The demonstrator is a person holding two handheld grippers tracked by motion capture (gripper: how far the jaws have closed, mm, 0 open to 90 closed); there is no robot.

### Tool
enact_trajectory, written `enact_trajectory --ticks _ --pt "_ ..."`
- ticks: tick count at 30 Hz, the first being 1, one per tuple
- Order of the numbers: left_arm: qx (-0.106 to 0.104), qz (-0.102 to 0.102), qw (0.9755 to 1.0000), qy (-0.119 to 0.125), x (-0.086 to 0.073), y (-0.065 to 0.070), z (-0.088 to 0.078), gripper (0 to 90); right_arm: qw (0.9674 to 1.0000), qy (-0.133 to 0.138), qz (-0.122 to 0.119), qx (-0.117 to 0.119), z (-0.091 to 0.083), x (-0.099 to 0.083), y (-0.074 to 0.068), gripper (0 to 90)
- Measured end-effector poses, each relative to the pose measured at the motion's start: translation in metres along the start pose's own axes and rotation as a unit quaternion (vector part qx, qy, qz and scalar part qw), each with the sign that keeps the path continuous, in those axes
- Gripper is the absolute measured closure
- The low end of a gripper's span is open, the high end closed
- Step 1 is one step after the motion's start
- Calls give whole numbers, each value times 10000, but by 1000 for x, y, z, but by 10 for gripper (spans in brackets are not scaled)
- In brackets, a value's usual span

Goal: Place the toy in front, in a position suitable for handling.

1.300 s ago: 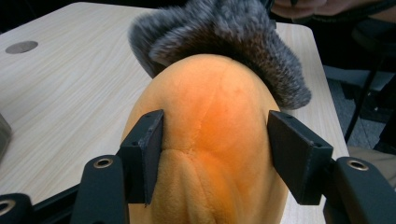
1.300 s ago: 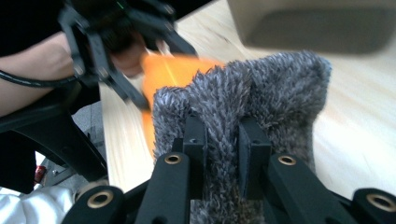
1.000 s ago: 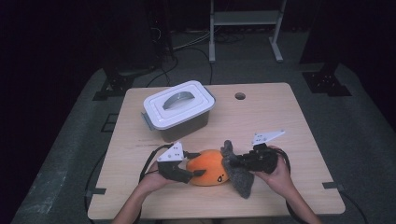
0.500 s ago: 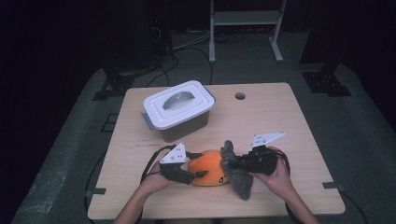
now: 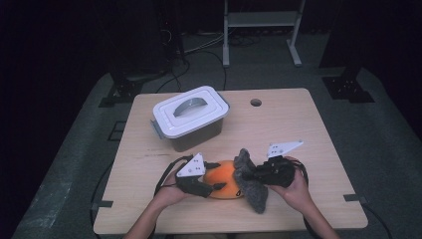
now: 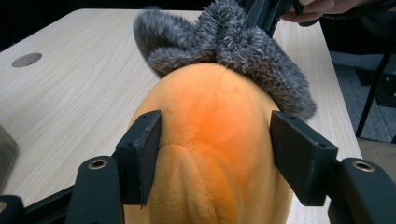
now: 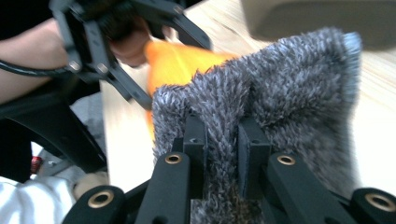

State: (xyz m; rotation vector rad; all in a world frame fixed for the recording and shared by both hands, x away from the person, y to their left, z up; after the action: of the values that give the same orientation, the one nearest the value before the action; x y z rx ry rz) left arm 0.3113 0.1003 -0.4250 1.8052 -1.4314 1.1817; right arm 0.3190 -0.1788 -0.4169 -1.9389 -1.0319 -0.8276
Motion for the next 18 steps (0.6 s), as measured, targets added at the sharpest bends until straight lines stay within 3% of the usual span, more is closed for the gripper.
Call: enact_trajectory --ticks 3,7,10,13,18 --pt "12 -8 10000 -18 2 1 2 357 10000 -12 63 -71 -5 -2 3 760" --pt "3 75 10000 -4 5 5 5 356 9996 283 -64 26 -7 11 -7 759" --pt "19 98 9999 -14 5 5 5 357 9997 108 -228 16 1 13 -11 758" --pt "10 51 10000 -4 3 2 2 358 9998 33 -175 56 3 7 -7 758" --pt "15 -40 10000 -20 1 -1 -1 358 9998 -99 -46 -175 -6 0 1 758"
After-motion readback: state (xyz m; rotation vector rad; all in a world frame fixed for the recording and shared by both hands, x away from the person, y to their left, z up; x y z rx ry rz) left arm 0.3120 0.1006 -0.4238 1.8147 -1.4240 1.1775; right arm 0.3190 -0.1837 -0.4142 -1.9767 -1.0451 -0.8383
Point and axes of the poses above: each handheld gripper's, and its own axes: z roughly forward along the jaws, x roughly out of its top, y roughly to its right, the point moved 1 cm from there along z, roughly forward along the jaws, and after that the axes turned 2 degrees about x, right-handed, at the moved point
